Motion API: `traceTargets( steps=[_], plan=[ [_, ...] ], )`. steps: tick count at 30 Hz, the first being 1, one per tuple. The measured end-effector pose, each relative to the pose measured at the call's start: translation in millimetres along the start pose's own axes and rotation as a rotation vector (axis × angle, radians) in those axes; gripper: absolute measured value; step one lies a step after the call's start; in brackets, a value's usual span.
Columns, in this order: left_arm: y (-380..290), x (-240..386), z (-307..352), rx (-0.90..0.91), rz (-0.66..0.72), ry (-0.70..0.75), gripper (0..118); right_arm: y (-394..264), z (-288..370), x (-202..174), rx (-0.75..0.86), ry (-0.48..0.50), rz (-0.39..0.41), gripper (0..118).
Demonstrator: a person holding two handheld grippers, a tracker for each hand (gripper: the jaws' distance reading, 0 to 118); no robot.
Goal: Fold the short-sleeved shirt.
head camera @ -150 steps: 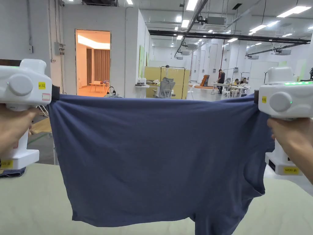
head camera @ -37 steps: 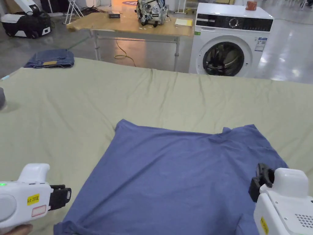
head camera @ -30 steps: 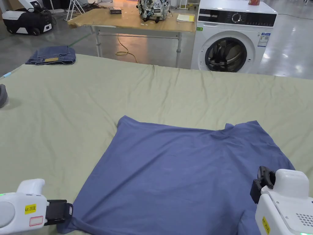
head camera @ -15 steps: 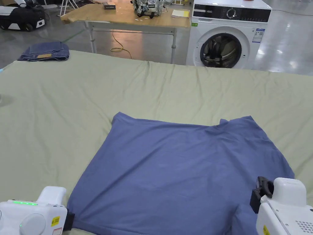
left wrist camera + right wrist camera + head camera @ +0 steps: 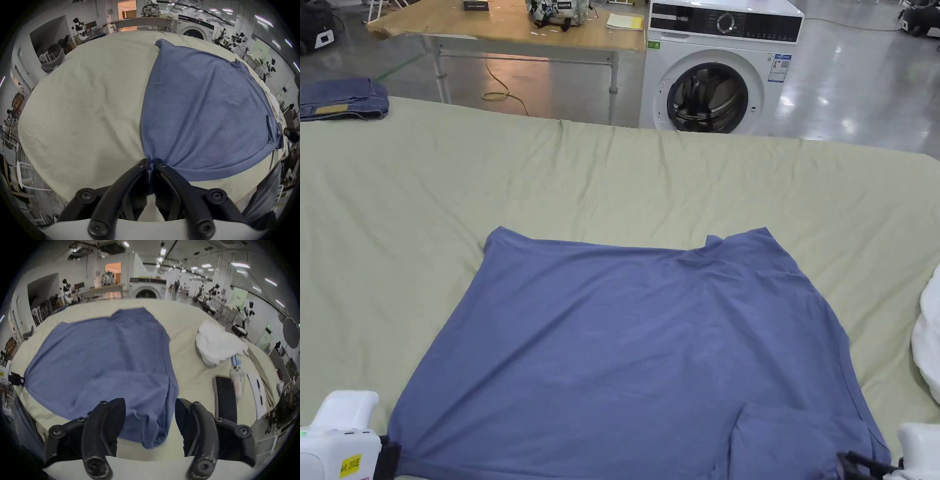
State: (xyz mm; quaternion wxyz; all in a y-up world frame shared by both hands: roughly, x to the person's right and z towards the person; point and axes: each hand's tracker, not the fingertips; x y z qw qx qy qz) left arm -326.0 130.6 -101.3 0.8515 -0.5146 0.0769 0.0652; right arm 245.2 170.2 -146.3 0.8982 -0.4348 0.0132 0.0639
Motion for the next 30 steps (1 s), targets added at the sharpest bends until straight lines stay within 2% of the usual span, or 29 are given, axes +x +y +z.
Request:
traceTargets(
  steps=[5, 7, 8, 9, 10, 11, 12, 13, 14, 16, 23, 27, 30],
  plan=[
    [-2.0, 1.9, 3.7, 0.006, 0.014, -0.008, 1, -24.4, -32.8, 0.6, -0.156, 0.012, 0.012, 66],
    [-2.9, 3.0, 5.5, 0.007, 0.016, -0.009, 1, -33.2, -38.1, 0.6, -0.137, 0.031, -0.003, 61],
    [-2.6, 4.0, 6.7, 0.008, 0.016, -0.010, 1, -32.4, -33.9, 0.1, -0.112, 0.030, -0.015, 54],
    [-3.3, 4.5, 8.1, 0.010, 0.015, -0.010, 1, -30.6, -32.0, 0.6, -0.118, 0.069, -0.017, 38],
    [-4.3, 5.1, 9.8, 0.015, 0.013, -0.010, 1, -30.2, -30.9, 1.8, -0.119, 0.135, -0.034, 12],
    [-4.9, 5.4, 10.6, 0.018, 0.015, -0.010, 1, -28.7, -30.6, 1.2, -0.124, 0.177, -0.064, 6],
    [-3.7, 5.3, 11.5, 0.023, 0.017, -0.010, 1, -26.8, -31.1, -1.9, -0.131, 0.108, -0.043, 6],
    [-4.3, 5.7, 13.1, 0.032, 0.018, -0.010, 1, -27.1, -30.3, -2.1, -0.121, 0.103, -0.006, 6],
    [-4.7, 5.9, 15.1, 0.042, 0.022, -0.009, 1, -27.1, -28.1, -1.6, -0.110, 0.098, -0.001, 6],
    [-2.5, 5.9, 21.9, 0.074, 0.026, -0.012, 1, -22.5, -20.1, 2.8, -0.082, 0.111, -0.032, 6],
    [33.4, 6.9, 47.8, 0.189, 0.029, -0.051, 0, 18.5, 14.6, 7.8, 0.058, 0.133, -0.057, 6],
    [74.1, 6.9, 49.2, 0.243, 0.009, -0.054, 0, 57.6, 13.1, 8.0, 0.112, 0.125, -0.049, 6],
    [105.9, 4.9, 39.3, 0.259, 0.012, -0.069, 0, 85.7, 1.5, 6.9, 0.143, 0.125, -0.078, 6]
  ],
)
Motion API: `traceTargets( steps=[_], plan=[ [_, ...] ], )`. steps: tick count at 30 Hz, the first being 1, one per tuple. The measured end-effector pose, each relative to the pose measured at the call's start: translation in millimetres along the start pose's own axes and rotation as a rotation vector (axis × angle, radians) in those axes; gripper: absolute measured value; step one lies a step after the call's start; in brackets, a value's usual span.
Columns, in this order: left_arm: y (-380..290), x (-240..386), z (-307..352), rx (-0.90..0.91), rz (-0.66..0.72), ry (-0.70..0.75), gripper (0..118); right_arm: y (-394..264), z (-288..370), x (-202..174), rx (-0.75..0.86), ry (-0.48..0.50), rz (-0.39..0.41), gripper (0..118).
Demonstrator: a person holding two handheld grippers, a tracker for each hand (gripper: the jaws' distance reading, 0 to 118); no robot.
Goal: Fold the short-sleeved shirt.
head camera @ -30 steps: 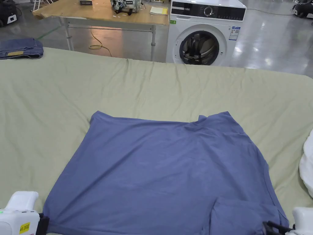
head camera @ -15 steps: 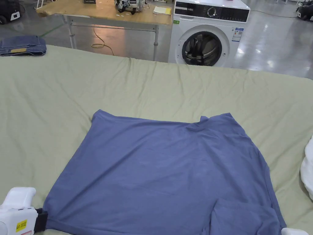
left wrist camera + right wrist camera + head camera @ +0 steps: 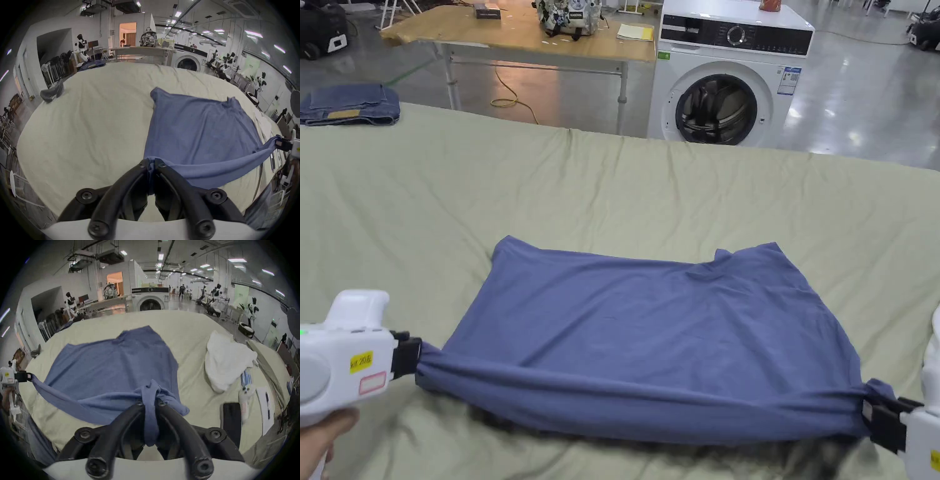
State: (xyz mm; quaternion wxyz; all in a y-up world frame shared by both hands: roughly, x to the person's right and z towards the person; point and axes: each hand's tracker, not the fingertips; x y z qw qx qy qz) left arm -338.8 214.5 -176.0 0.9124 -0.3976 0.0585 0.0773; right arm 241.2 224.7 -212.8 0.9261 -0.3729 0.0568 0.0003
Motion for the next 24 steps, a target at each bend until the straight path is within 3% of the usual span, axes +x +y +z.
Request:
traceTargets(
  steps=[9, 20, 22, 24],
  plan=[
    [58.8, -0.1, -74.7, -0.021, 0.023, -0.003, 1, 58.7, -85.9, -7.0, -0.006, -0.020, -0.034, 6],
    [65.9, 7.8, -129.3, -0.092, 0.016, 0.009, 1, 67.8, -156.6, -10.6, -0.113, -0.071, -0.005, 8],
    [65.7, 8.5, -128.6, -0.089, 0.011, 0.001, 14, 68.1, -155.8, -13.5, -0.110, -0.074, -0.001, 18],
    [65.2, 10.1, -124.0, -0.080, 0.008, 0.000, 52, 68.7, -152.0, -11.9, -0.079, -0.082, 0.002, 61]
  ],
)
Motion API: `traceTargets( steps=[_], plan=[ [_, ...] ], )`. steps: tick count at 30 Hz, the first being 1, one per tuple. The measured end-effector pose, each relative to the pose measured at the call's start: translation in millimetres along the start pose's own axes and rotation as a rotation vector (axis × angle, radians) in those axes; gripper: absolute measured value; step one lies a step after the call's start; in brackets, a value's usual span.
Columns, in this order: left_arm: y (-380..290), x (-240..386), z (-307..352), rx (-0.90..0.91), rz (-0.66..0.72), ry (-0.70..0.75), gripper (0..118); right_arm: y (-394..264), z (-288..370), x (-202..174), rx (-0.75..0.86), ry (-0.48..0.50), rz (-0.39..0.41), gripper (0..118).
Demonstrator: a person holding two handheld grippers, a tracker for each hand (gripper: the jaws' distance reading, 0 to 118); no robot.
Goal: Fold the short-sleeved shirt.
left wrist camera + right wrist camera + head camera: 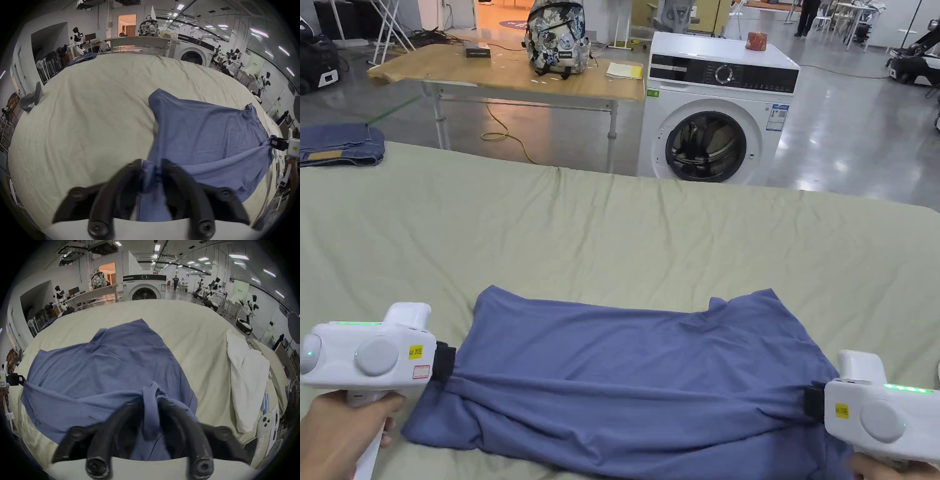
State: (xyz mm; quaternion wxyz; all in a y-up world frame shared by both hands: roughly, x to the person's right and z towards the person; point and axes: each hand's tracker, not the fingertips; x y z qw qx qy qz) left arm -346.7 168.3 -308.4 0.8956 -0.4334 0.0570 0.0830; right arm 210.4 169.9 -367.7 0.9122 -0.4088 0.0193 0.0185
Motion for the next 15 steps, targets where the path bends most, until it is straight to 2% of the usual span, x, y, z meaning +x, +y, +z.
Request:
traceTargets(
  steps=[1, 2, 5, 9, 10, 12, 13, 14, 15],
  plan=[
    [-0.1, 0.4, 4.6, 0.012, -0.001, -0.003, 62, 1.0, 6.0, -1.7, 0.038, 0.006, -0.003, 75],
    [0.0, 0.1, 8.9, 0.031, 0.006, -0.014, 63, 2.0, 12.3, -3.7, 0.071, 0.014, -0.013, 77],
    [-1.3, 5.5, 31.6, 0.157, 0.044, -0.044, 63, 2.9, 36.5, -10.8, 0.205, 0.028, -0.020, 77],
    [-6.9, 19.9, 63.8, 0.292, 0.019, -0.056, 63, -2.4, 67.3, -29.2, 0.347, 0.042, -0.049, 75],
    [-9.1, 23.4, 70.4, 0.331, 0.011, -0.053, 63, -4.3, 74.6, -35.4, 0.385, 0.040, -0.054, 67],
    [-15.1, 32.2, 83.6, 0.381, -0.004, -0.035, 56, -8.8, 86.2, -47.8, 0.438, 0.013, -0.039, 27],
    [-18.9, 36.6, 89.8, 0.413, -0.010, -0.028, 44, -11.4, 90.2, -53.2, 0.461, 0.015, -0.025, 15],
    [-22.0, 39.1, 94.1, 0.434, -0.022, -0.025, 21, -13.8, 94.6, -58.4, 0.476, 0.017, -0.018, 5],
    [-26.2, 43.2, 98.7, 0.458, -0.032, -0.013, 8, -16.9, 98.2, -62.5, 0.490, 0.025, -0.018, 0]
  ],
)
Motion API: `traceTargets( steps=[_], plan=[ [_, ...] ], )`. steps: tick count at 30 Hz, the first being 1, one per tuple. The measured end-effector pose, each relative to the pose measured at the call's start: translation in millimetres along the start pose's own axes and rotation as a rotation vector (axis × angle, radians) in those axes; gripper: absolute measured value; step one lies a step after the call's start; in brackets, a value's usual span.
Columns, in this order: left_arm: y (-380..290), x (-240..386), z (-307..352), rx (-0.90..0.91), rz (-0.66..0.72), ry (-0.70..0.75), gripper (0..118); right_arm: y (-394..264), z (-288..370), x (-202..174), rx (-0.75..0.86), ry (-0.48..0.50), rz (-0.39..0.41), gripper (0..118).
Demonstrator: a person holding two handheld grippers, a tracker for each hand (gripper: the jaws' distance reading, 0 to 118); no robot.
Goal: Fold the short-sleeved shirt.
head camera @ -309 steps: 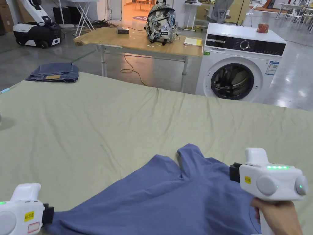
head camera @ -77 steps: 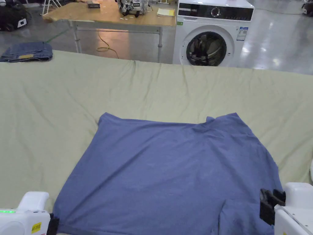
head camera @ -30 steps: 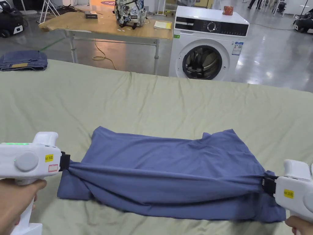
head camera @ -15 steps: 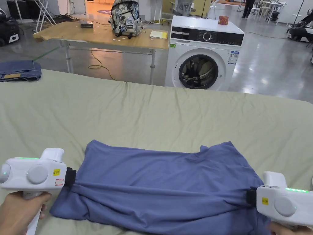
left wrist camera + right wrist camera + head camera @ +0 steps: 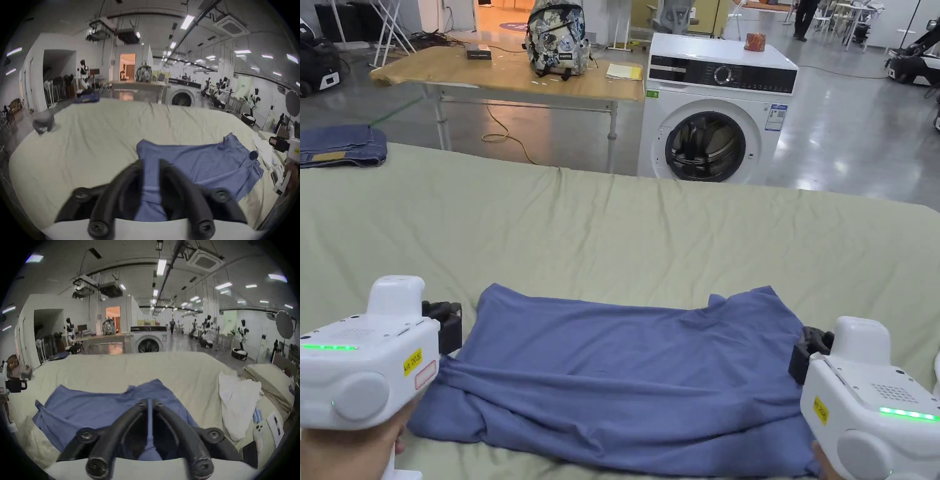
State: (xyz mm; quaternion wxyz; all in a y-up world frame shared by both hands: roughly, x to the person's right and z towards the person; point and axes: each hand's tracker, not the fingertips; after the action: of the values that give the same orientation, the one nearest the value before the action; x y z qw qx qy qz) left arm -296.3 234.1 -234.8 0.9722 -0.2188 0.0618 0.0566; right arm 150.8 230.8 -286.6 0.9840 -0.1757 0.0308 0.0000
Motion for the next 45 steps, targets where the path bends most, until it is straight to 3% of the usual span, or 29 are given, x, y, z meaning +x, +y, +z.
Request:
traceTargets(
  steps=[2, 9, 18, 19, 20, 22, 23, 30, 32, 34, 35, 45],
  plan=[
    [-4.0, 5.3, 11.4, 0.032, -0.026, 0.005, 0, -2.0, 8.6, -6.9, 0.029, 0.011, -0.019, 0],
    [-19.3, -23.9, 12.9, -0.028, 0.021, 0.028, 0, -3.6, 34.6, -20.5, 0.091, 0.024, 0.025, 0],
    [-30.7, -77.2, -38.7, -0.462, 0.120, -0.031, 1, -11.9, 37.3, -8.8, 0.039, 0.032, 0.057, 0],
    [-32.0, -83.3, -50.7, -0.488, 0.132, -0.044, 14, -14.1, 36.7, -6.9, 0.030, 0.028, 0.059, 0],
    [-32.4, -84.3, -58.7, -0.527, 0.132, -0.037, 40, -15.8, 36.1, -5.1, 0.023, 0.025, 0.058, 0],
    [-35.7, -84.9, -75.0, -0.596, 0.122, -0.026, 46, -19.0, 34.5, -3.2, 0.004, 0.020, 0.061, 0],
    [-37.6, -84.0, -80.5, -0.612, 0.115, -0.009, 60, -21.0, 34.1, -2.3, -0.004, 0.012, 0.065, 0],
    [-69.0, -48.8, -100.6, -0.798, 0.057, 0.078, 63, -35.3, 30.0, 9.0, -0.063, -0.002, 0.060, 0],
    [-67.5, -28.9, -84.5, -0.724, -0.044, 0.095, 55, -38.4, 29.5, 12.0, -0.078, -0.005, 0.059, 0],
    [-70.1, -30.1, -83.9, -0.711, -0.072, 0.063, 29, -41.9, 29.1, 16.1, -0.090, -0.010, 0.053, 0],
    [-71.3, -31.7, -83.6, -0.706, -0.075, 0.077, 5, -42.9, 28.6, 18.0, -0.095, -0.012, 0.050, 0],
    [-60.8, -52.5, -36.7, -0.586, 0.020, -0.019, 1, -30.7, 31.1, 64.3, -0.158, -0.038, 0.003, 0]
  ],
)
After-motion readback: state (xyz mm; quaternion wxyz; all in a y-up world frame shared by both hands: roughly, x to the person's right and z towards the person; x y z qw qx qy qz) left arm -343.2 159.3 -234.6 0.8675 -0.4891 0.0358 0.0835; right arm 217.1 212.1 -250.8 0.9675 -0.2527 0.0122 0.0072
